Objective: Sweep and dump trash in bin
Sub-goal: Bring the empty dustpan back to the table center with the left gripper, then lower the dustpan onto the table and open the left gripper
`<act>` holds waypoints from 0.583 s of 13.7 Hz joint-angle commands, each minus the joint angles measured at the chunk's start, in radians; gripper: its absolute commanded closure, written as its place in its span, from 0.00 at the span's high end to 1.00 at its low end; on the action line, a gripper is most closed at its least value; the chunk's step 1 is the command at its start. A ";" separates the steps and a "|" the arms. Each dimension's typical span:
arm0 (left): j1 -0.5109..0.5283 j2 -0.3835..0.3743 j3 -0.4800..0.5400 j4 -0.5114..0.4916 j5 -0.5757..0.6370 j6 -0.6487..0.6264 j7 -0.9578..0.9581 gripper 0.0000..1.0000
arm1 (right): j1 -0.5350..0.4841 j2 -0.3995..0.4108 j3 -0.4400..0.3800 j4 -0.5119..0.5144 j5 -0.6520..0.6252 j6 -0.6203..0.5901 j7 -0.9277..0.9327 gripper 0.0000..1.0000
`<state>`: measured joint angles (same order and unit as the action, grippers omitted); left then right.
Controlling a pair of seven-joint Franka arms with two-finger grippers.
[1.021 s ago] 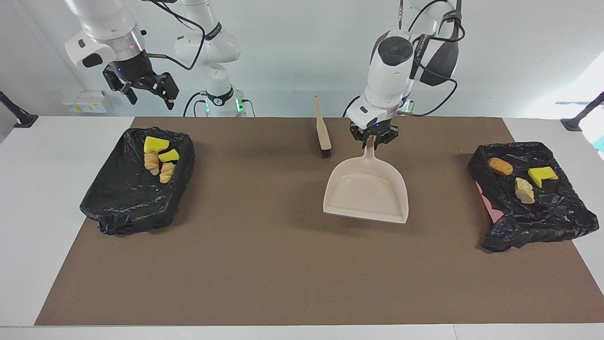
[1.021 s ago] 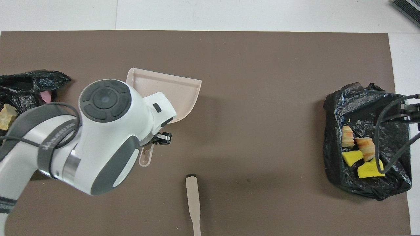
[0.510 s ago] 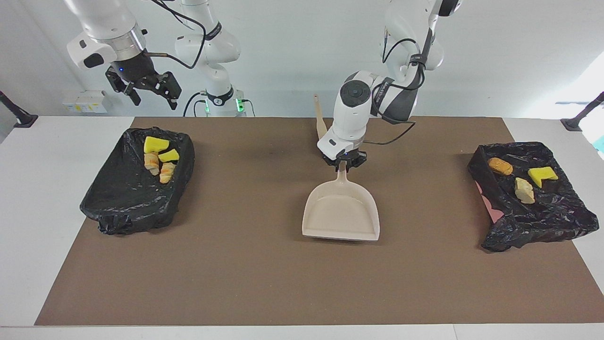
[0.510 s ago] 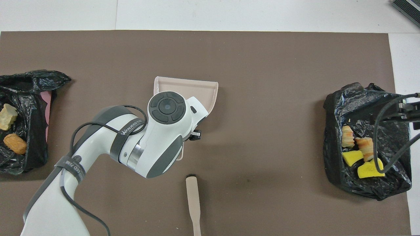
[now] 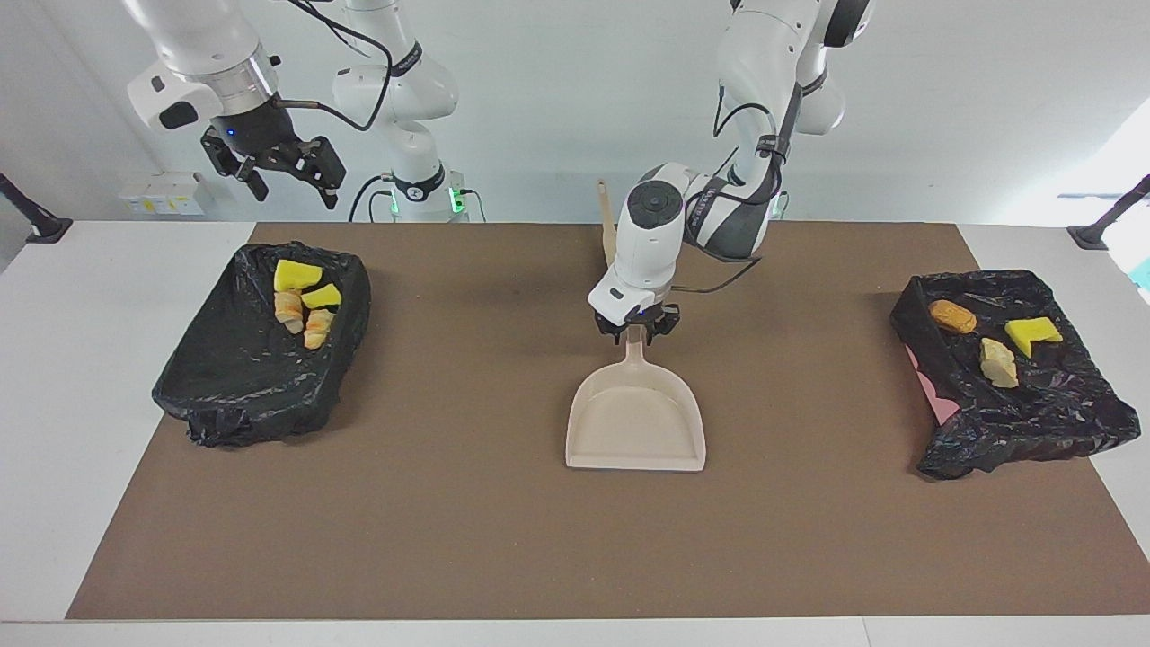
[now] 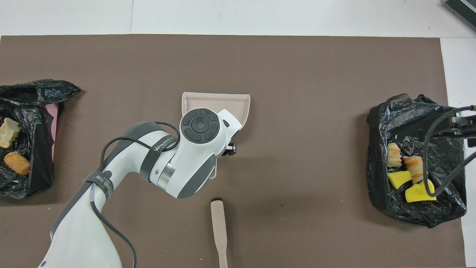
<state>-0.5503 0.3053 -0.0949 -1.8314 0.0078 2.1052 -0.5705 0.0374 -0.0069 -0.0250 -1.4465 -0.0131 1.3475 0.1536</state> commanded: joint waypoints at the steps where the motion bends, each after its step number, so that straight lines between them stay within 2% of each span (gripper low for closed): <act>1: 0.027 -0.051 0.017 0.003 -0.014 0.019 -0.021 1.00 | 0.006 -0.018 -0.013 -0.023 0.032 0.024 -0.028 1.00; 4: 0.110 -0.040 0.020 0.083 -0.014 0.024 -0.002 1.00 | 0.006 -0.018 -0.013 -0.023 0.032 0.022 -0.026 1.00; 6: 0.171 -0.051 0.017 0.103 -0.014 -0.004 0.024 1.00 | 0.006 -0.019 -0.013 -0.023 0.032 0.022 -0.026 1.00; 8: 0.220 -0.048 0.018 0.161 -0.014 -0.077 0.137 1.00 | 0.006 -0.019 -0.013 -0.023 0.032 0.021 -0.026 1.00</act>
<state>-0.3702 0.2624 -0.0699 -1.7194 0.0078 2.1001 -0.5126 0.0375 -0.0069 -0.0250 -1.4465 -0.0013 1.3476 0.1536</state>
